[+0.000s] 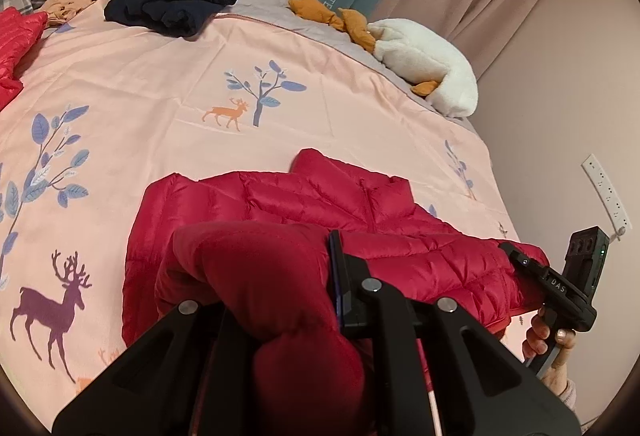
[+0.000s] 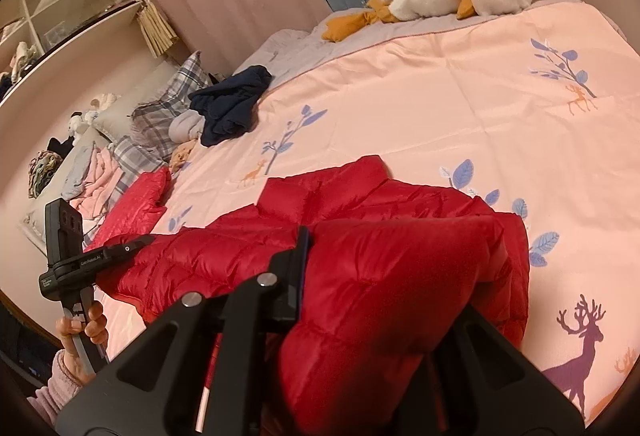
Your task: Fold large clothes
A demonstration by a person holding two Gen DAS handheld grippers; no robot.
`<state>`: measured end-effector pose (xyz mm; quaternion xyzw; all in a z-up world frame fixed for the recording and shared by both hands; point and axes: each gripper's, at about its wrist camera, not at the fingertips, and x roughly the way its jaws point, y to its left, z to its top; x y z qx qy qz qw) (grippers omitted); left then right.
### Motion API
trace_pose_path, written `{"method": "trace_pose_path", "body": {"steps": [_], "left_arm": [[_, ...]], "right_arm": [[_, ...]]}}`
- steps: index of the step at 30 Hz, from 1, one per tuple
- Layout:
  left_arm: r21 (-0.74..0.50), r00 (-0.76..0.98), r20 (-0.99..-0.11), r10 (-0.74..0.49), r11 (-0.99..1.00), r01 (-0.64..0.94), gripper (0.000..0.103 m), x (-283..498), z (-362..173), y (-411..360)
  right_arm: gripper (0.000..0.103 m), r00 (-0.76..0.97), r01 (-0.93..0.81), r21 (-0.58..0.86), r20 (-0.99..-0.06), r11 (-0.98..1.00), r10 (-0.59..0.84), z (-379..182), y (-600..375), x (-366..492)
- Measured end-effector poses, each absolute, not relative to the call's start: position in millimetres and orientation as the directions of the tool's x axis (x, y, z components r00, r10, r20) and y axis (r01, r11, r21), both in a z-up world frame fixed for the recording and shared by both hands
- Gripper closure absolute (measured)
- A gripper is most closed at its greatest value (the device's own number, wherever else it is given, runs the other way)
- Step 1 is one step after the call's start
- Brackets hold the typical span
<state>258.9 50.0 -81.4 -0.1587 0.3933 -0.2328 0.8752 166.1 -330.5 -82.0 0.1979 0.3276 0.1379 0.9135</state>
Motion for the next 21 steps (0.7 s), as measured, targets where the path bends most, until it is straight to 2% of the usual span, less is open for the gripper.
{"method": "trace_pose_path", "body": {"steps": [21], "left_arm": [[-0.421,0.582,-0.657,-0.479,0.874,0.244,0.091,291,-95,36]], "right_arm": [[0.09,0.729,-0.069,0.46,-0.583,0.885,0.359,-95,-335,196]]}}
